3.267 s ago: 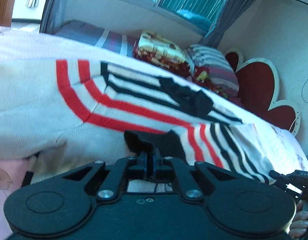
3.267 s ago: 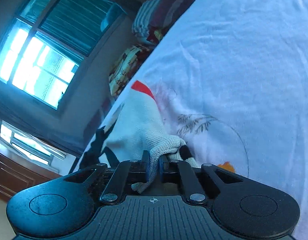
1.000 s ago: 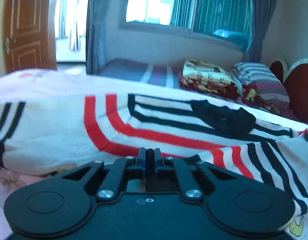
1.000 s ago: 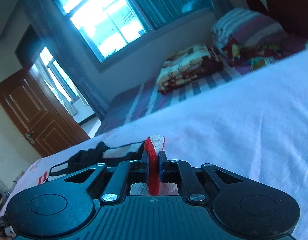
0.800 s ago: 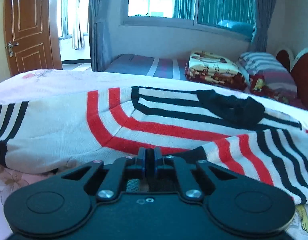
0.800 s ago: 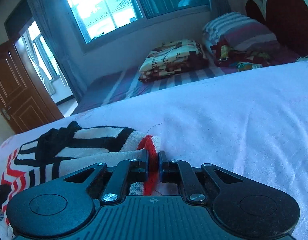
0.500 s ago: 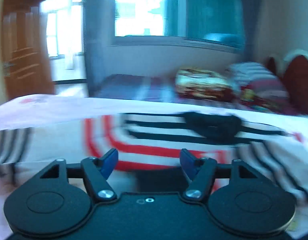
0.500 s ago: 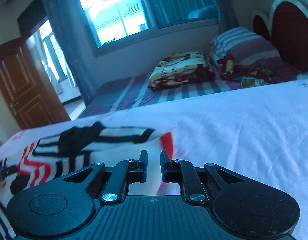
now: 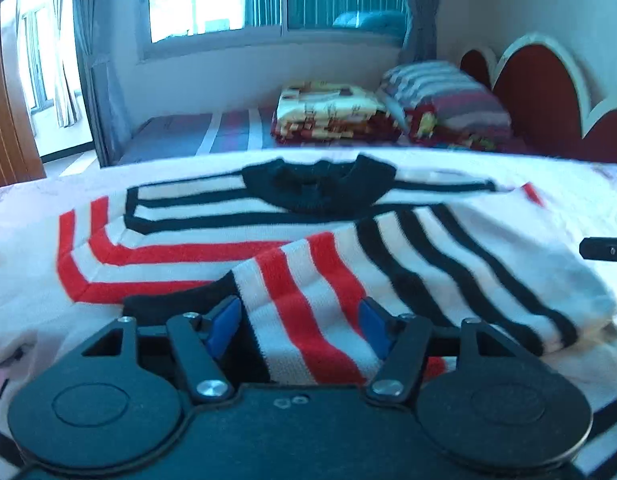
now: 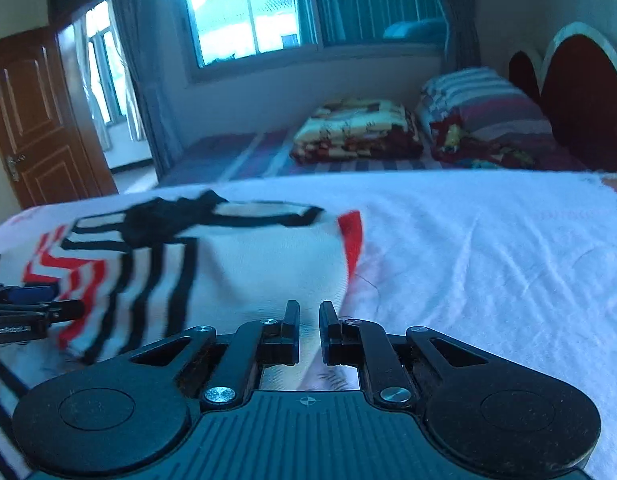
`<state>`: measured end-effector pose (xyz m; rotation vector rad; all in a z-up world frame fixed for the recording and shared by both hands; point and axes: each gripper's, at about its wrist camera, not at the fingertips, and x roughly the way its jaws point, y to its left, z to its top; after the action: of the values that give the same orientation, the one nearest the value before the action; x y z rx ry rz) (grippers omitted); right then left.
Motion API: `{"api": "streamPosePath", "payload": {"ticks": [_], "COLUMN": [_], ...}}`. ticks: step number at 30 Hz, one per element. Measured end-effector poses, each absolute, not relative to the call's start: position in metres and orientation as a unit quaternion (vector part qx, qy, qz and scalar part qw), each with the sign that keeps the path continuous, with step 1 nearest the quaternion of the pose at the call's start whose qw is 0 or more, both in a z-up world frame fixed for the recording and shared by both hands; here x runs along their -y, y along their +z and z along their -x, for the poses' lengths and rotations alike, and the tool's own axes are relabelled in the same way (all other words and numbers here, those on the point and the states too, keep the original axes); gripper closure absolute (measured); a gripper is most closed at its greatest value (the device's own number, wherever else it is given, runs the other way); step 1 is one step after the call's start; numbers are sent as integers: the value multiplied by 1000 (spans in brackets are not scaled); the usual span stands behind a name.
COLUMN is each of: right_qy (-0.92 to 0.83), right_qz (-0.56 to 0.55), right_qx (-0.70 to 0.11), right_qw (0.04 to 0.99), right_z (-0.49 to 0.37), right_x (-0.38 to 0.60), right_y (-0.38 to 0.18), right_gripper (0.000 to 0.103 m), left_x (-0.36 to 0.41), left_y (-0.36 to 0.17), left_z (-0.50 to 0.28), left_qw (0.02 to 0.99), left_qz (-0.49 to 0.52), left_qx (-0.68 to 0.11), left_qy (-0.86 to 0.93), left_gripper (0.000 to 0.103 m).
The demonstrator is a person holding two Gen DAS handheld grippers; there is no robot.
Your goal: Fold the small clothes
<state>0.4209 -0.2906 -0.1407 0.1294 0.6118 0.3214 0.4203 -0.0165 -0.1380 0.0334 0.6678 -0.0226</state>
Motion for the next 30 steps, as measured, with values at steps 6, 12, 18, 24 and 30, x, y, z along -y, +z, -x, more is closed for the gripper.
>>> {"api": "streamPosePath", "payload": {"ticks": [6, 12, 18, 24, 30], "right_qy": [139, 103, 92, 126, 148], "right_qz": [-29, -54, -89, -120, -124], "right_qx": [-337, -325, -337, -341, -338], "right_qw": [931, 939, 933, 924, 921], "right_z": [-406, -392, -368, -369, -378], "right_x": [268, 257, 223, 145, 74], "right_y": [-157, -126, -112, -104, -95], "right_gripper": [91, 91, 91, 91, 91], "left_x": [8, -34, -171, -316, -397], "left_y": [-148, -126, -124, -129, -137], "left_z": [-418, -391, -327, -277, -257], "left_qw": [940, 949, 943, 912, 883], "left_qz": [-11, 15, 92, 216, 367], "left_qx": [-339, -312, -313, -305, -239], "left_qy": [-27, -36, 62, 171, 169], "left_gripper": [27, 29, 34, 36, 36]}}
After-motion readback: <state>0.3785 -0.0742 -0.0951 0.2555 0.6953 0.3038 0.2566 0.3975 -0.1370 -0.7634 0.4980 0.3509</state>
